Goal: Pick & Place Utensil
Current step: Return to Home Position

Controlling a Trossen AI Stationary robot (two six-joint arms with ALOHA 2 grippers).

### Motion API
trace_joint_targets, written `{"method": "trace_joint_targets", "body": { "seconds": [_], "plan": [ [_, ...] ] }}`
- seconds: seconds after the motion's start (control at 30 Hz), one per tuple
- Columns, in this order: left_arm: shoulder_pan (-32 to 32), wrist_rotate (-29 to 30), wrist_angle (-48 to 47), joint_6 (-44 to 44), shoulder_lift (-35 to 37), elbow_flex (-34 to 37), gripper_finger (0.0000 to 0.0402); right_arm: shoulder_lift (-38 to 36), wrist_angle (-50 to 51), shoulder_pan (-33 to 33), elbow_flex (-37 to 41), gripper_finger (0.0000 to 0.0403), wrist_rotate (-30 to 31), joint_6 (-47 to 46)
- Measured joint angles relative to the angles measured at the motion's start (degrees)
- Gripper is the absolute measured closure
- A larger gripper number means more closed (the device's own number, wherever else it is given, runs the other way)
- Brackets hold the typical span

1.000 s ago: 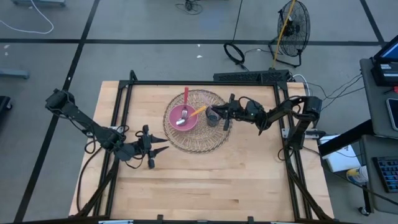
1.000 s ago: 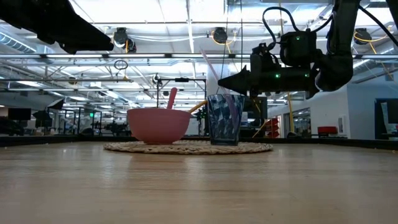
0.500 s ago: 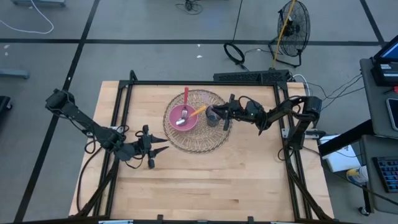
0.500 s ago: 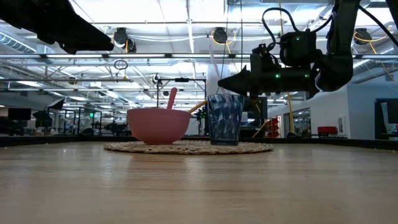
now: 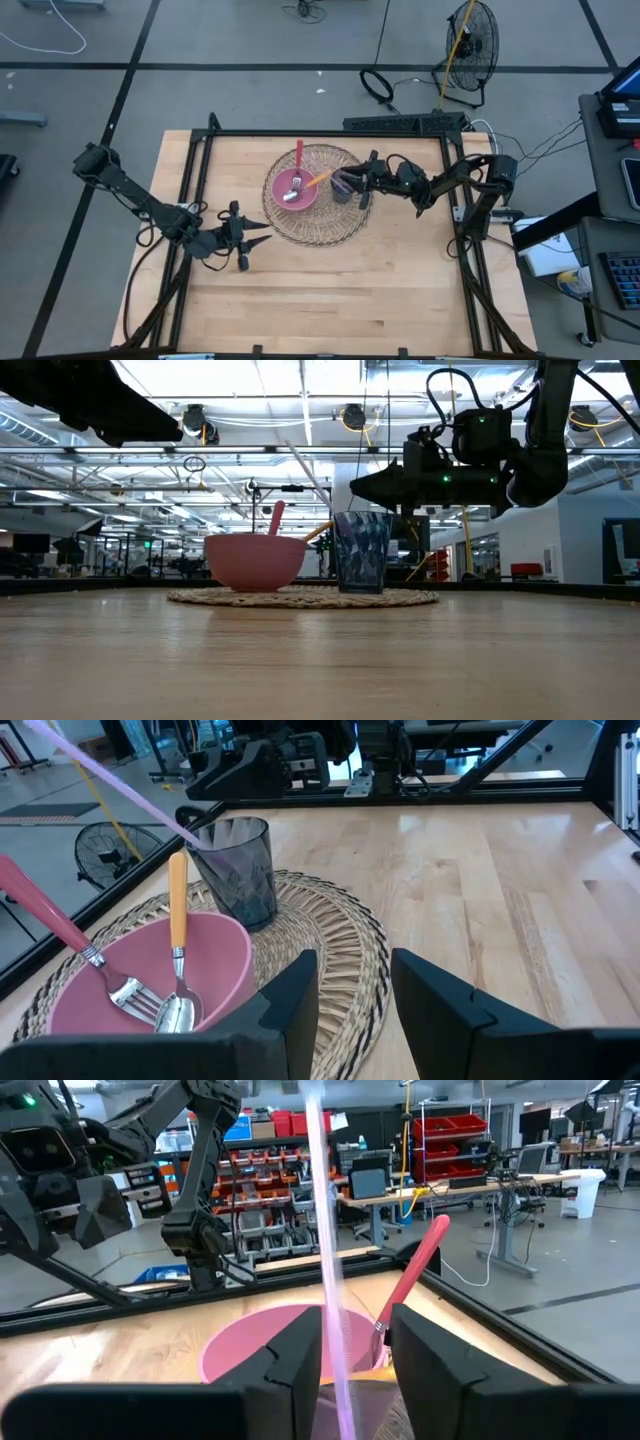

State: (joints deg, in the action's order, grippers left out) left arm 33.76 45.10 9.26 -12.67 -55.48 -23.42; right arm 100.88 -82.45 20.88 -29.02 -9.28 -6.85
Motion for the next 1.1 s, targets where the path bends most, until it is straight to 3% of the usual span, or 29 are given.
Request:
{"method": "trace_joint_targets", "body": {
  "seconds": [0.2,0.47,0.73,1.1],
  "plan": [
    [0.0,0.0,0.0,0.0,0.0,0.0,0.0270,0.0,-1.9,0.0,0.0,0.0292,-0.8,0.0],
    [0.0,0.2,1.2,0.2,0.0,0.0,0.0270,-4.3,-3.8,0.0,0.6,0.0289,-8.8,0.0],
    [0.0,4.9,6.5,6.3,0.0,0.0,0.0270,-22.0,7.6,0.0,8.5,0.0290,-10.2,3.2],
    [-2.8,7.5,19.4,18.7,0.0,0.0,0.0270,-46.3,37.9,0.0,14.2,0.0293,-8.6,2.1]
  ]
}}
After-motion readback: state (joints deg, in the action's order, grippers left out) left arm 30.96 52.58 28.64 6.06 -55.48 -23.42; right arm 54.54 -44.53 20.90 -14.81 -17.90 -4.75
